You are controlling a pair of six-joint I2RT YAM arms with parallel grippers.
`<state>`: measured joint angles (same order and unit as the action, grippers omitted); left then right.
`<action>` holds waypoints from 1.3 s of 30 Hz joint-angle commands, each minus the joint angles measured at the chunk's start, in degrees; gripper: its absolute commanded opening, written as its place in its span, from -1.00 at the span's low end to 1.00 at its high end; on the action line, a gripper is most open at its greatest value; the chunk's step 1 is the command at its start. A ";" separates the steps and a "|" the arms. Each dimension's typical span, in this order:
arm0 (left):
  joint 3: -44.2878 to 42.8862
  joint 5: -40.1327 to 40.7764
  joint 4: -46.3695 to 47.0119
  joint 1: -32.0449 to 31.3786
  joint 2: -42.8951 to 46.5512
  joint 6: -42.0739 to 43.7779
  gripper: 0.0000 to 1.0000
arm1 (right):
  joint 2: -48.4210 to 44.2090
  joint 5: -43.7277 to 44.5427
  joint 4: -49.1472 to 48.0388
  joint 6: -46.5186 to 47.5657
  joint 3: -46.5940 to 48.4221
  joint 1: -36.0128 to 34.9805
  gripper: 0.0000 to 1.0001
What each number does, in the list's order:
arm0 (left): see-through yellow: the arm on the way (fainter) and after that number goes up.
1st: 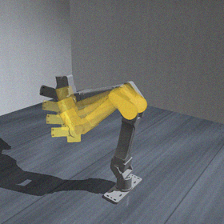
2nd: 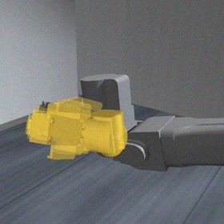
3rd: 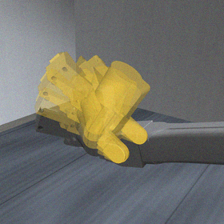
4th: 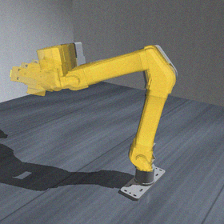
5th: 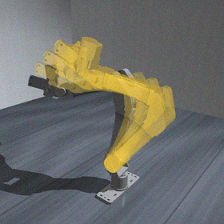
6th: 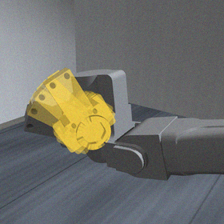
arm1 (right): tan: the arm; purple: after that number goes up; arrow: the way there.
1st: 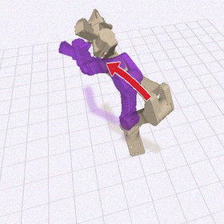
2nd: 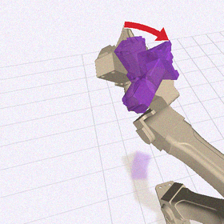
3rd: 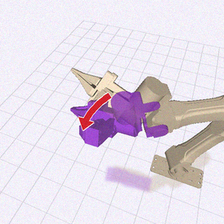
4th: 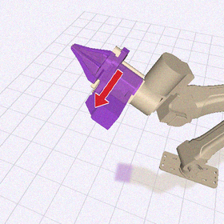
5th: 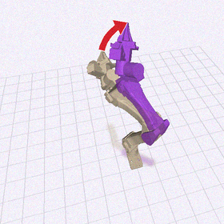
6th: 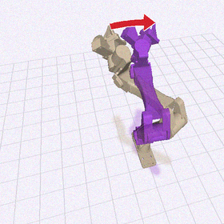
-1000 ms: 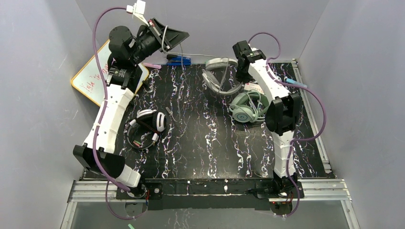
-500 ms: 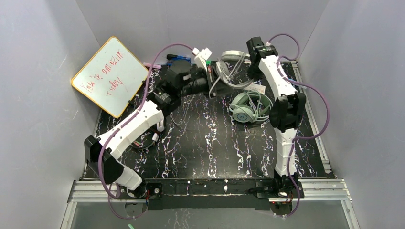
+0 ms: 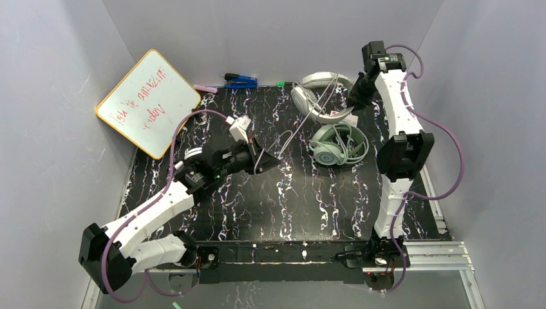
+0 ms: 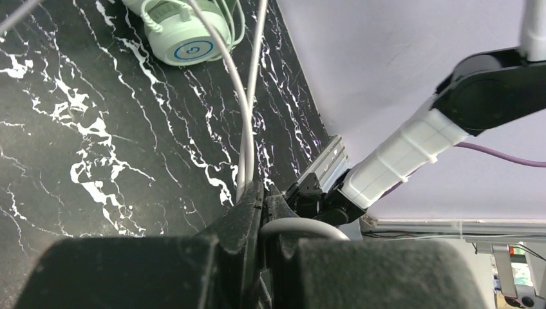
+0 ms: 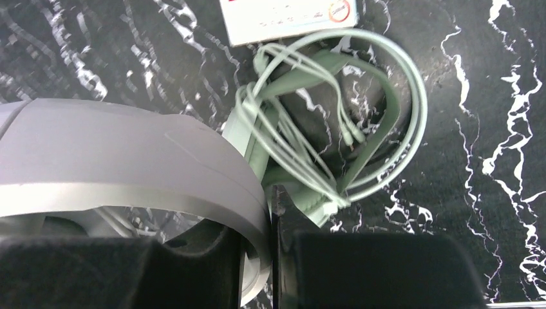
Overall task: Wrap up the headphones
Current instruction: Wrap the headphones cable around the headphones.
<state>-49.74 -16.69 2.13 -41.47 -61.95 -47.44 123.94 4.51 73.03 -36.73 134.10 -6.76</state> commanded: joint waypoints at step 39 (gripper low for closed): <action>7.52 -20.44 27.89 10.22 -20.20 -8.19 0.06 | -46.56 -51.77 -33.51 1.45 -43.02 6.77 -0.97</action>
<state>-45.32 -37.39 30.98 -32.08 -81.91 -53.41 80.60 -40.58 44.29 -33.08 88.92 0.16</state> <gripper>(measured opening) 0.416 0.230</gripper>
